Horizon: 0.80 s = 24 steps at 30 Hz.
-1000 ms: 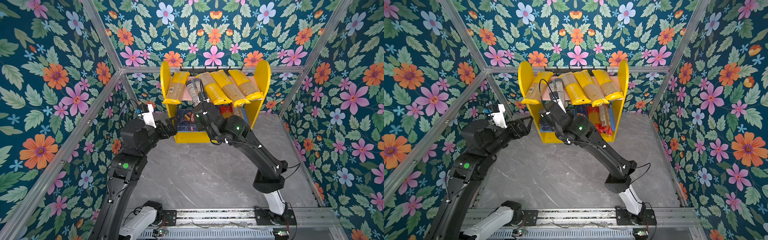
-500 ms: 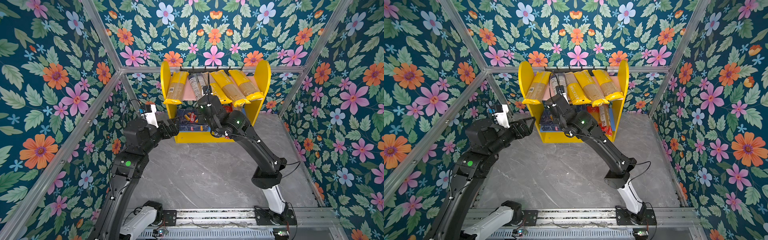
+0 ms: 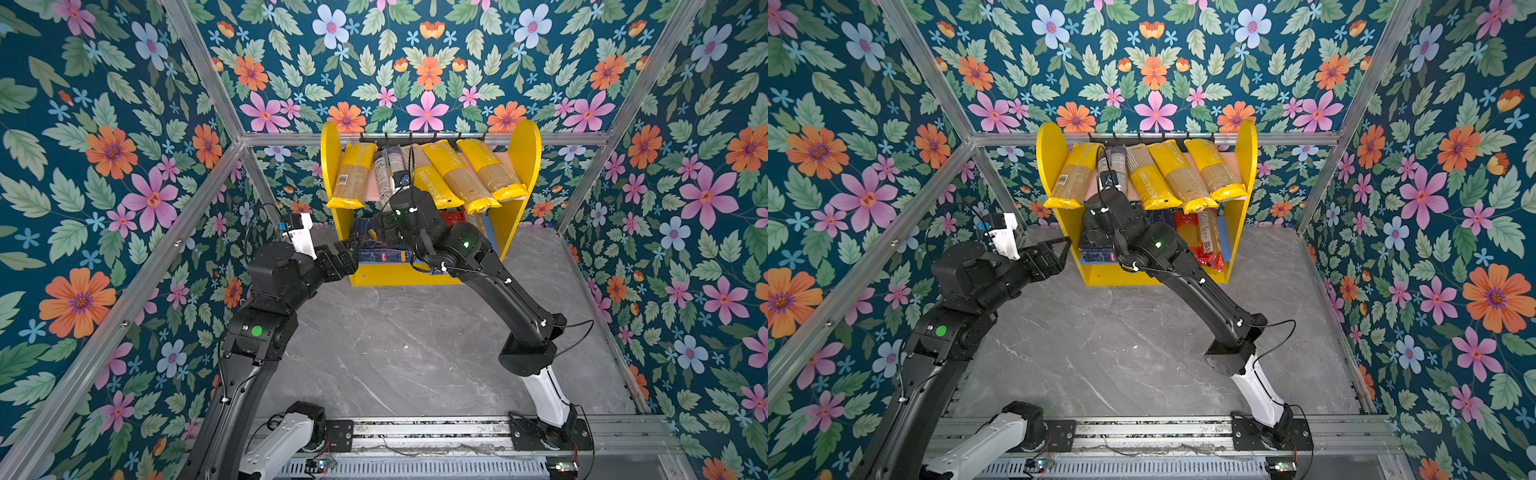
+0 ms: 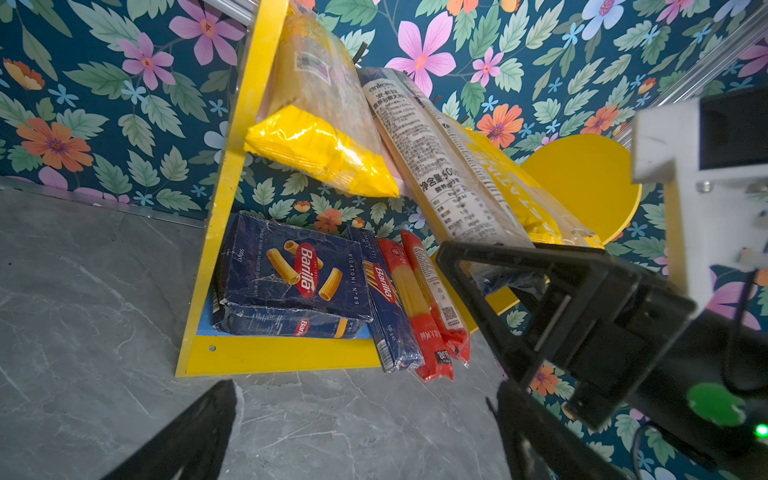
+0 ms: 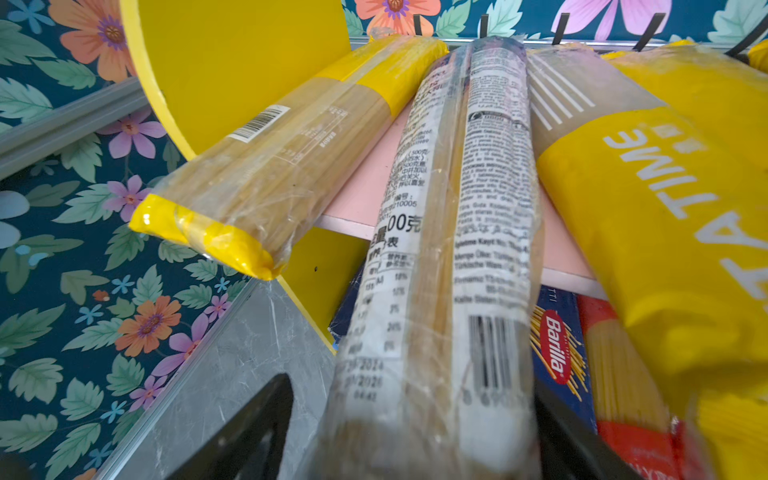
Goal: Place and organize the pasta boxes and bags onto the shelf
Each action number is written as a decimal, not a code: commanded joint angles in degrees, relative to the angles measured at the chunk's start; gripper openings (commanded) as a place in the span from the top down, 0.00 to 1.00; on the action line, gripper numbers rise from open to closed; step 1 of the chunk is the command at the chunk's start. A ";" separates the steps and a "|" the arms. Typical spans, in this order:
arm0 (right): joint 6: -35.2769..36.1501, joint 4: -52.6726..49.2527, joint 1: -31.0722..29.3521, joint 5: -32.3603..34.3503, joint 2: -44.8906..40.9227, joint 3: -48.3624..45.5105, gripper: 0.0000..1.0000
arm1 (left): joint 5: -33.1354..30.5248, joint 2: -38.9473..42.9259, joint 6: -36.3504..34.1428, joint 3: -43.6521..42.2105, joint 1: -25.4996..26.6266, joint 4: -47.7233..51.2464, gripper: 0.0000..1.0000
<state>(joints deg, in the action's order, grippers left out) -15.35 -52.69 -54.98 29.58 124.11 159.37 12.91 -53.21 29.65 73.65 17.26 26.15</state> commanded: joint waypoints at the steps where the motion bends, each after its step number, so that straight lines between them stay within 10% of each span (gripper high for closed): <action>1: 1.68 4.09 -0.39 -4.39 -2.14 -1.82 0.14 | 0.71 0.38 0.06 0.09 -0.03 -1.81 0.00; 24: 1.54 10.06 -0.79 -7.83 -19.18 -22.54 0.09 | 1.11 2.52 0.67 0.18 -0.03 -1.28 0.00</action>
<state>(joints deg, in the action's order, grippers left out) -13.32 -44.62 -55.70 21.30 106.69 139.46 13.72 -50.76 30.11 73.60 17.26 25.85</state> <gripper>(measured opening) 0.914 0.997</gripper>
